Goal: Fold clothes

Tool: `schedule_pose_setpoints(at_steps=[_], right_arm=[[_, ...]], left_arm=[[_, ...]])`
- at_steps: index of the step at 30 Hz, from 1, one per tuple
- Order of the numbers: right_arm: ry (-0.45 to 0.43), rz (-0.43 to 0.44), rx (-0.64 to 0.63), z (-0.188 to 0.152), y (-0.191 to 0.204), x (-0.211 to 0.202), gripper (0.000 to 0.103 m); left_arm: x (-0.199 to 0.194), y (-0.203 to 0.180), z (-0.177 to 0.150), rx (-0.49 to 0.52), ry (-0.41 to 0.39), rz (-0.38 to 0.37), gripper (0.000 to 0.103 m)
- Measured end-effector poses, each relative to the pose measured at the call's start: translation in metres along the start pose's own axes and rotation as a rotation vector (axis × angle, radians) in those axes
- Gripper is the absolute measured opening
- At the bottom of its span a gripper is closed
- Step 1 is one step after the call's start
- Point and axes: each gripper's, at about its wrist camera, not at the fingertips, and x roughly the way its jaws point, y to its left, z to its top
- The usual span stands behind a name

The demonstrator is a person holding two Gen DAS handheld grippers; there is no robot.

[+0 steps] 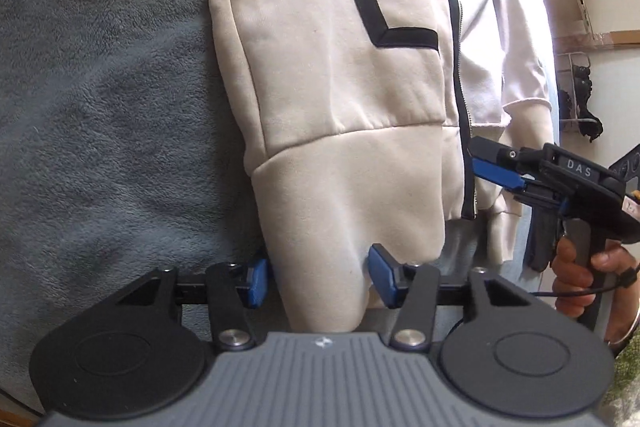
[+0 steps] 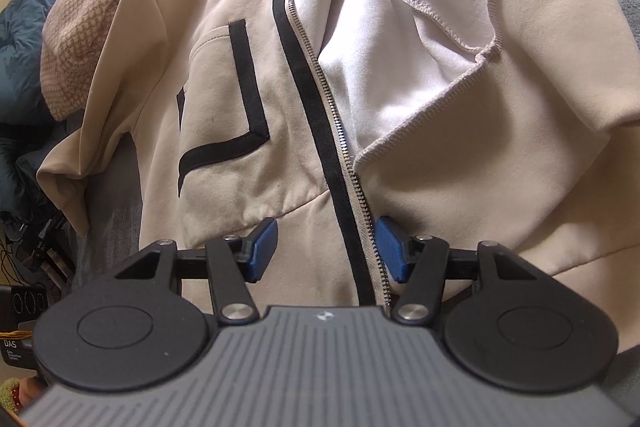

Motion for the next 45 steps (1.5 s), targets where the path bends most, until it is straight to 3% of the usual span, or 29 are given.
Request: schedule_pose_setpoints(at_steps=[2,4,8,14,18,22,25,30,33,37,40,43,45], right_arm=[[0.012,0.004,-0.036,-0.002,0.000,0.002,0.032],[0.023,0.031,-0.057,-0.005,0.000,0.001,0.015],[-0.001,0.182,-0.120,-0.008,0.019,-0.017,0.010],[0.035,0.446,-0.133,-0.009,0.059,-0.015,0.010],[0.108,0.489,-0.103,-0.014,0.066,0.000,0.014],[0.124,0.436,-0.041,-0.026,0.037,-0.017,0.024],[0.079,0.318,-0.010,-0.035,0.002,-0.046,0.036],[-0.133,0.023,0.016,-0.032,-0.072,-0.108,0.056],[-0.230,-0.090,0.104,-0.017,-0.123,-0.115,0.063],[-0.276,-0.043,0.287,-0.002,-0.179,-0.103,0.069],[-0.197,-0.072,0.245,0.001,-0.186,-0.077,0.070],[-0.143,-0.098,0.119,-0.004,-0.170,-0.060,0.070],[-0.119,-0.122,0.004,-0.006,-0.154,-0.054,0.039]], left_arm=[[0.000,-0.002,-0.002,-0.014,-0.029,0.010,0.009],[-0.010,-0.005,-0.005,-0.019,-0.071,0.017,0.006],[-0.049,-0.006,-0.013,0.010,-0.163,0.026,0.006],[-0.113,0.032,-0.001,-0.039,-0.291,0.140,0.005],[-0.120,0.059,0.015,-0.069,-0.308,0.228,0.005],[-0.101,0.067,0.025,-0.058,-0.261,0.309,0.006],[-0.089,0.067,0.026,-0.070,-0.233,0.339,0.008],[-0.082,0.067,0.028,-0.097,-0.232,0.371,0.012],[-0.077,0.070,0.031,-0.125,-0.223,0.395,0.018],[-0.073,0.070,0.034,-0.137,-0.218,0.421,0.021],[-0.070,0.066,0.035,-0.118,-0.211,0.451,0.022],[-0.069,0.066,0.035,-0.112,-0.211,0.469,0.022],[-0.069,0.067,0.034,-0.115,-0.214,0.477,0.022]])
